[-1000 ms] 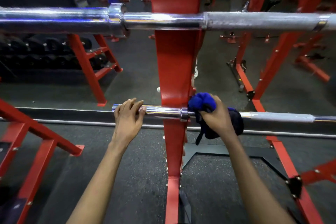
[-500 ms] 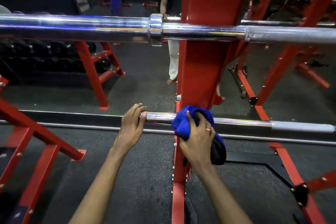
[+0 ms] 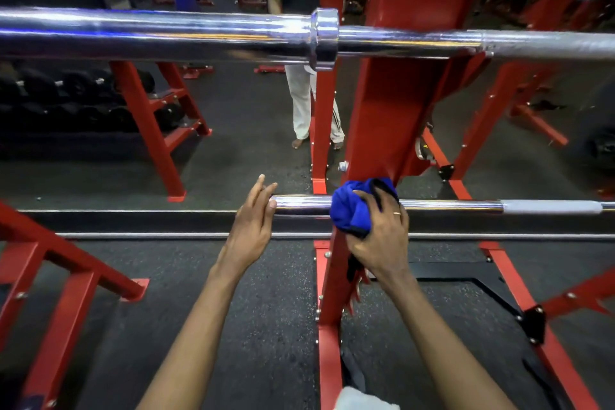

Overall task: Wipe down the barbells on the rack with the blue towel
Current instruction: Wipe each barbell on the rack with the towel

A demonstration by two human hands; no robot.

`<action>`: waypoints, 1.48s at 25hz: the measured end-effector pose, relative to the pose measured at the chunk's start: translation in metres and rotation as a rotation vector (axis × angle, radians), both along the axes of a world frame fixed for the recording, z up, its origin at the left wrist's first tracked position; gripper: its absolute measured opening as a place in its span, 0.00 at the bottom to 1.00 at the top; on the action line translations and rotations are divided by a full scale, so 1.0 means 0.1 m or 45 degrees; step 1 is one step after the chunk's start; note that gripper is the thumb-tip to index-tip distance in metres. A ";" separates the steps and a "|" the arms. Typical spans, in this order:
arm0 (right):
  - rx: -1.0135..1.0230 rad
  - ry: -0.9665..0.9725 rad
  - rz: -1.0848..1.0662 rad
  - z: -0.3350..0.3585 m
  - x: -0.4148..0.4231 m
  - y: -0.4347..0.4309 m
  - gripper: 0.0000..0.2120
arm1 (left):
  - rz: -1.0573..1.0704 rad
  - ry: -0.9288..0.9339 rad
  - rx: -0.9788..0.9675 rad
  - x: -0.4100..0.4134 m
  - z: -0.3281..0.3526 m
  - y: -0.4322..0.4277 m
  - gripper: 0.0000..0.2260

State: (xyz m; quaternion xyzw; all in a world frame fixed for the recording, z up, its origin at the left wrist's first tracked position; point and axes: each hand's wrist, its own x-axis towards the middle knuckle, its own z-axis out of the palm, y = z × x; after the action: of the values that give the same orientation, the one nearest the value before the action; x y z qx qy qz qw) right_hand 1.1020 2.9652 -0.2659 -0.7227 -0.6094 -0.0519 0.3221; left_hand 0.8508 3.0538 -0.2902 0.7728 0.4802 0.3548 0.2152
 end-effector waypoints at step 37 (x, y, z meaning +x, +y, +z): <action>0.304 0.213 -0.325 -0.16 -1.09 0.52 0.30 | -0.375 -0.071 -0.369 -0.47 0.16 0.34 0.22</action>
State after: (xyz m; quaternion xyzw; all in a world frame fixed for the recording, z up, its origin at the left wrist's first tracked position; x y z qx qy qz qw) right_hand 0.9932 3.0170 -0.2819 -0.7525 -0.4734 -0.1038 0.4460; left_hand 0.8040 3.0874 -0.2744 0.7856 0.4018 0.2678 0.3868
